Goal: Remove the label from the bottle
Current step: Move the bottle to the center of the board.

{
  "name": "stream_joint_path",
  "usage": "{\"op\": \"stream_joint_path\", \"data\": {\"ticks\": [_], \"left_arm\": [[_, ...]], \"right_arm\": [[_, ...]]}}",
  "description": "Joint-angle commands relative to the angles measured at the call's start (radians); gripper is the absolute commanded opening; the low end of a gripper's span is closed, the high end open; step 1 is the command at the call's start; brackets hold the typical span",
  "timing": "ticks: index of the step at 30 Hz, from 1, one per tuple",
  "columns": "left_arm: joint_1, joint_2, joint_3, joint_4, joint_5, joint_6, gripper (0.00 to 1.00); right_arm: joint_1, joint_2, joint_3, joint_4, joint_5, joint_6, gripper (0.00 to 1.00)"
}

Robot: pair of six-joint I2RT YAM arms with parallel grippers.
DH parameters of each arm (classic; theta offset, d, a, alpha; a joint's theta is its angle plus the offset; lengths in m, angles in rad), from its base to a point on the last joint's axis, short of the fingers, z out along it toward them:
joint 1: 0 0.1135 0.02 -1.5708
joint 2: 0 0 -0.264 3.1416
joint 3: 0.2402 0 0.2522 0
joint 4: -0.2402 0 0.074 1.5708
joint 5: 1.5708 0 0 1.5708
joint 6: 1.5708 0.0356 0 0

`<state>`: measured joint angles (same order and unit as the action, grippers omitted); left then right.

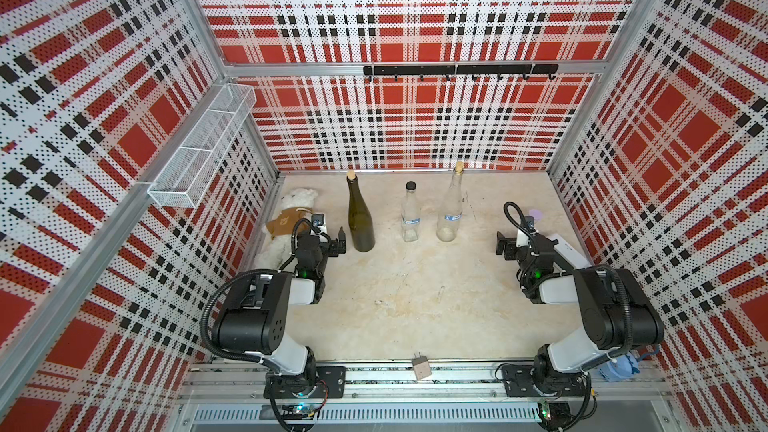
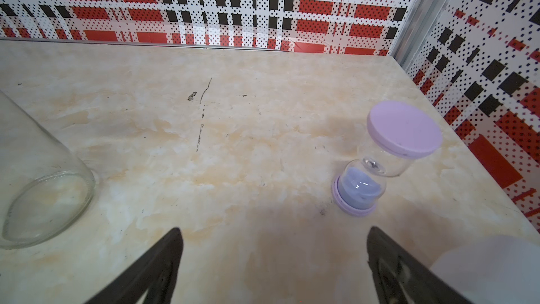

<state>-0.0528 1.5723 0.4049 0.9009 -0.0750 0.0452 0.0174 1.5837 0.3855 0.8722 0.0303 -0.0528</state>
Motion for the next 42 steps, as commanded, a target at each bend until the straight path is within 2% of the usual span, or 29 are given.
{"op": "stream_joint_path", "data": {"ticks": [1, 4, 6, 11, 14, 16, 19, 21, 24, 27, 31, 35, 38, 40, 42], "left_arm": [[-0.003, 0.006, 0.009, 0.016, -0.002, -0.005, 0.99], [-0.008, 0.001, 0.0, 0.029, -0.013, -0.005, 0.99], [-0.029, -0.02, -0.009, 0.036, -0.111, -0.008, 0.99], [-0.057, -0.224, -0.029, -0.093, -0.204, -0.003, 0.99], [-0.058, -0.408, 0.021, -0.307, -0.24, -0.037, 0.99], [-0.055, -0.524, 0.112, -0.544, -0.271, -0.1, 0.99], [-0.053, -0.634, 0.256, -0.841, -0.264, -0.214, 0.99], [-0.055, -0.687, 0.32, -0.976, -0.252, -0.281, 0.99], [-0.06, -0.765, 0.353, -1.093, -0.249, -0.366, 0.99], [-0.086, -0.852, 0.356, -1.127, -0.18, -0.403, 0.99], [-0.237, -0.888, 0.429, -1.221, -0.181, -0.418, 1.0], [-0.536, -0.808, 0.533, -1.252, -0.281, -0.38, 0.99], [-0.744, -0.657, 0.63, -1.232, -0.367, -0.293, 0.99], [-0.806, -0.52, 0.716, -1.225, -0.336, -0.236, 1.0], [-0.823, -0.391, 0.795, -1.189, -0.256, -0.181, 0.99]], "right_arm": [[0.002, 0.007, 0.018, 0.049, -0.001, -0.009, 1.0], [0.002, 0.007, 0.015, 0.05, 0.005, -0.009, 1.0], [0.001, 0.005, 0.016, 0.05, -0.003, -0.009, 1.0], [0.0, -0.004, 0.012, 0.047, -0.017, -0.009, 1.0], [-0.008, -0.071, 0.029, -0.03, -0.03, -0.005, 1.0], [-0.01, -0.159, 0.059, -0.16, -0.025, 0.0, 1.0], [-0.011, -0.316, 0.094, -0.309, -0.027, 0.049, 1.0], [-0.011, -0.4, 0.122, -0.367, -0.053, 0.095, 1.0], [-0.011, -0.455, 0.233, -0.572, -0.082, 0.156, 1.0], [-0.011, -0.464, 0.327, -0.737, -0.15, 0.182, 1.0], [-0.011, -0.496, 0.357, -0.822, -0.176, 0.252, 1.0], [-0.01, -0.541, 0.374, -0.918, -0.249, 0.244, 1.0], [-0.01, -0.576, 0.36, -0.973, -0.288, 0.254, 1.0], [-0.01, -0.597, 0.351, -1.008, -0.329, 0.258, 1.0], [-0.01, -0.622, 0.341, -1.049, -0.347, 0.27, 1.0]]}}
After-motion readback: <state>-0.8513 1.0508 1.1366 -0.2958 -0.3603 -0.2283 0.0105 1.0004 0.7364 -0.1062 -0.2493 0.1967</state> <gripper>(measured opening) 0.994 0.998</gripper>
